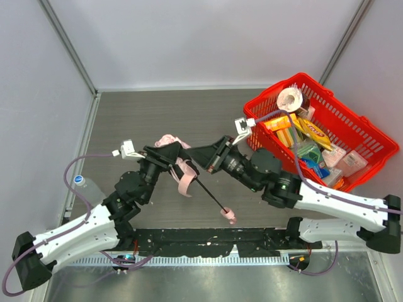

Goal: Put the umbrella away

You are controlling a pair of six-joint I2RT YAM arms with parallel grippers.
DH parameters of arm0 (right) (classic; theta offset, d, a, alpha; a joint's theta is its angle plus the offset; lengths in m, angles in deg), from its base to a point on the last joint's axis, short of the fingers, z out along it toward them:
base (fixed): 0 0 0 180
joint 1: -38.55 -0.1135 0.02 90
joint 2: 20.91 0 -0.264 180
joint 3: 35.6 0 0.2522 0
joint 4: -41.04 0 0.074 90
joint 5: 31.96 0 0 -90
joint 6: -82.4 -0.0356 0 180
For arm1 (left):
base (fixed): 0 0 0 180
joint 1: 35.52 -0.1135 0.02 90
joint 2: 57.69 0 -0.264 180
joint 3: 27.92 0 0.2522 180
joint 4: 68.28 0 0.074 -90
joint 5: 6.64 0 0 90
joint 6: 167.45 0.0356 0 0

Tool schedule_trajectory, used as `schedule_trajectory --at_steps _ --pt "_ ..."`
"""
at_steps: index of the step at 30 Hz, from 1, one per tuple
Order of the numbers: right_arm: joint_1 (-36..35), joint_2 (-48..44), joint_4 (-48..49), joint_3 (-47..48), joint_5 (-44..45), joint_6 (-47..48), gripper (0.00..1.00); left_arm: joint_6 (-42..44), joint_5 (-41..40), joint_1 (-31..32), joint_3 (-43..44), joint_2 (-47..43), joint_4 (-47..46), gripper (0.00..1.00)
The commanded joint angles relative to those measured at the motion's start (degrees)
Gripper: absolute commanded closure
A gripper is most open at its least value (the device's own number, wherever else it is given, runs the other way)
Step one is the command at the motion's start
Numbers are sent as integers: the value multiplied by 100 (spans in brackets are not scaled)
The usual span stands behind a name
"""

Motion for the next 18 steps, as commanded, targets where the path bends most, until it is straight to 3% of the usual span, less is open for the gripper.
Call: schedule_trajectory --at_steps 1,4,8,10,13,18 --pt "-15 -750 -2071 -639 115 887 75 -514 -853 -17 401 -399 288 100" --pt "20 -1295 -2148 -1220 516 519 46 -875 -881 -17 331 -399 -97 100" --pt "519 -2008 -2953 -1458 1316 -472 23 -1174 -679 -35 269 -294 -809 100" --pt "968 -2149 -3551 -1493 1230 -1194 19 -1358 -600 -35 330 -267 -898 100" --pt "1495 -2159 -3389 -1756 326 -1791 19 -1639 -503 -43 339 -206 -1213 100" --pt "1734 -1685 -1767 -2257 -1981 -3160 19 -2246 -511 -61 304 145 -1864 100"
